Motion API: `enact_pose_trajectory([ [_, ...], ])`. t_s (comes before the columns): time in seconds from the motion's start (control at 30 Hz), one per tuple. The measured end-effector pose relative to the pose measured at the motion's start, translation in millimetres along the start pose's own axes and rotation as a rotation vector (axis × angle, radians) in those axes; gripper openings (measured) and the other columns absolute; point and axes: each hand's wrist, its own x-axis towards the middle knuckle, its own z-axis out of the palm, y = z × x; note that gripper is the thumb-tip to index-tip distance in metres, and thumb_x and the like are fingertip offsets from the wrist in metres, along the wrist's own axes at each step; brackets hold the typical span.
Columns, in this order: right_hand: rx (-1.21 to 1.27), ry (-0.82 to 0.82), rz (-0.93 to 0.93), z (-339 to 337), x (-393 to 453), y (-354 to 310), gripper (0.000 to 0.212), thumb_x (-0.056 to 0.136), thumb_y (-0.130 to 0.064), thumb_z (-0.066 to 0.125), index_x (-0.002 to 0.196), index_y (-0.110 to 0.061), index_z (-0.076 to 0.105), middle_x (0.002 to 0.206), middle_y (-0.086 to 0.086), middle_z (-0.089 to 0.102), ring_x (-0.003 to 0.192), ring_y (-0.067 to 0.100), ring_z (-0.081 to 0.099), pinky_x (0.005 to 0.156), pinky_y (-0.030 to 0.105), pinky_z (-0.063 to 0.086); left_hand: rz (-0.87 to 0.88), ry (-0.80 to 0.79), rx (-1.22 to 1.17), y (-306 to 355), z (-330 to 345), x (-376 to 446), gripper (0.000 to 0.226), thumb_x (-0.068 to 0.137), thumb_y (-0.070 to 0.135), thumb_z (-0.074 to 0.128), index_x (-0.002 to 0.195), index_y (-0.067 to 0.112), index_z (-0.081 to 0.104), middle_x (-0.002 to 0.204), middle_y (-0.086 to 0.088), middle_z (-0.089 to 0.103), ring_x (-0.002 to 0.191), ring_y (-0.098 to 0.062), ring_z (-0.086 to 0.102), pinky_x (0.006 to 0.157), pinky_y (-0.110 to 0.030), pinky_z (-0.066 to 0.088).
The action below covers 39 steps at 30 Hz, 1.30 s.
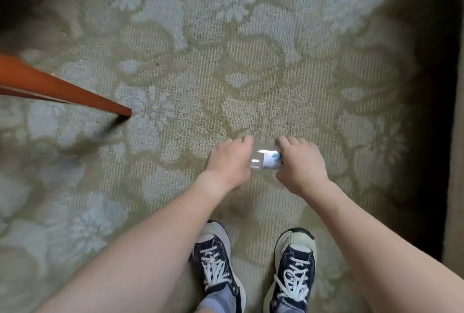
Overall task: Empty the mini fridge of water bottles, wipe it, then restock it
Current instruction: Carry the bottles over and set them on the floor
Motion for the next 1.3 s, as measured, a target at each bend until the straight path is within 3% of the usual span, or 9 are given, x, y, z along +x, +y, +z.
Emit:
enact_pose_trajectory([
  [0.1,0.033,0.11,-0.051,-130,-29,-29,0.044,0.068,-0.016,0.067,0.11,-0.017,0.056,0.095,0.001,0.061,0.088,0.03,0.058,0.074,0.036,0.037,0.029,0.056,-0.072,35,-134,-39,0.035,0.077,0.029,0.07,0.096,0.022,0.042,0.074,0.01,0.047,0.071,-0.022,0.057,0.05,-0.027,0.031],
  [0.2,0.193,0.202,-0.137,-277,-74,-65,0.054,0.066,-0.021,0.077,0.117,-0.013,0.06,0.098,0.005,0.064,0.088,0.032,0.062,0.078,0.042,0.048,0.07,0.088,-0.169,82,-288,-87,0.059,0.064,0.058,0.07,0.111,0.027,0.052,0.083,0.008,0.061,0.077,-0.019,0.06,0.058,-0.028,0.042],
  [0.3,0.389,0.329,-0.14,-427,-129,-93,0.054,0.068,-0.028,0.077,0.118,-0.016,0.057,0.1,-0.002,0.065,0.088,0.025,0.062,0.07,0.037,0.048,0.068,0.233,-0.371,132,-443,-147,0.057,0.056,0.075,0.062,0.1,0.039,0.055,0.077,0.016,0.06,0.073,-0.004,0.057,0.056,-0.017,0.038],
  [0.5,0.505,0.588,-0.25,-697,-239,-144,0.051,0.063,-0.027,0.075,0.095,-0.041,0.037,0.078,-0.017,0.052,0.066,0.005,0.054,0.054,0.019,0.037,0.087,0.731,-0.833,245,-679,-270,0.045,0.067,0.065,0.072,0.079,0.025,0.057,0.061,0.011,0.057,0.052,-0.002,0.048,0.053,-0.021,0.041],
  [0.6,0.565,0.679,-0.339,-784,-289,-167,0.05,0.064,-0.033,0.077,0.1,-0.035,0.042,0.08,-0.016,0.055,0.07,0.009,0.056,0.059,0.025,0.045,0.149,0.878,-0.893,286,-755,-322,0.041,0.073,0.06,0.075,0.078,0.025,0.055,0.064,0.007,0.059,0.058,-0.01,0.054,0.057,-0.034,0.049],
  [0.73,0.645,0.766,-0.474,-853,-334,-187,0.054,0.062,-0.055,0.074,0.102,-0.032,0.048,0.085,-0.012,0.065,0.072,0.01,0.061,0.06,0.024,0.049,0.274,1.037,-0.873,315,-813,-375,0.031,0.08,0.053,0.073,0.079,0.026,0.056,0.061,0.013,0.057,0.054,-0.004,0.05,0.052,-0.02,0.043],
  [0.87,0.798,0.714,-0.556,-877,-346,-203,0.051,0.064,-0.044,0.088,0.098,-0.033,0.052,0.085,-0.011,0.071,0.073,0.008,0.068,0.064,0.034,0.056,0.324,1.078,-0.848,319,-834,-401,0.027,0.084,0.043,0.072,0.086,0.018,0.061,0.064,0.012,0.056,0.057,-0.002,0.049,0.055,-0.019,0.042],
  [1.17,0.901,0.466,-0.623,-886,-268,-288,0.047,0.063,-0.037,0.085,0.099,-0.037,0.055,0.092,-0.022,0.07,0.077,0.004,0.07,0.068,0.029,0.058,0.092,1.235,-0.772,224,-852,-386,0.052,0.081,0.064,0.054,0.098,0.016,0.067,0.074,-0.002,0.057,0.066,-0.019,0.055,0.065,-0.034,0.047],
  [1.3,0.919,0.358,-0.611,-885,-202,-333,0.048,0.066,-0.034,0.086,0.102,-0.039,0.054,0.089,-0.016,0.073,0.075,0.004,0.07,0.067,0.028,0.056,-0.057,1.327,-0.74,156,-857,-359,0.052,0.084,0.065,0.046,0.09,0.017,0.068,0.076,0.002,0.063,0.071,-0.012,0.058,0.068,-0.027,0.047],
])
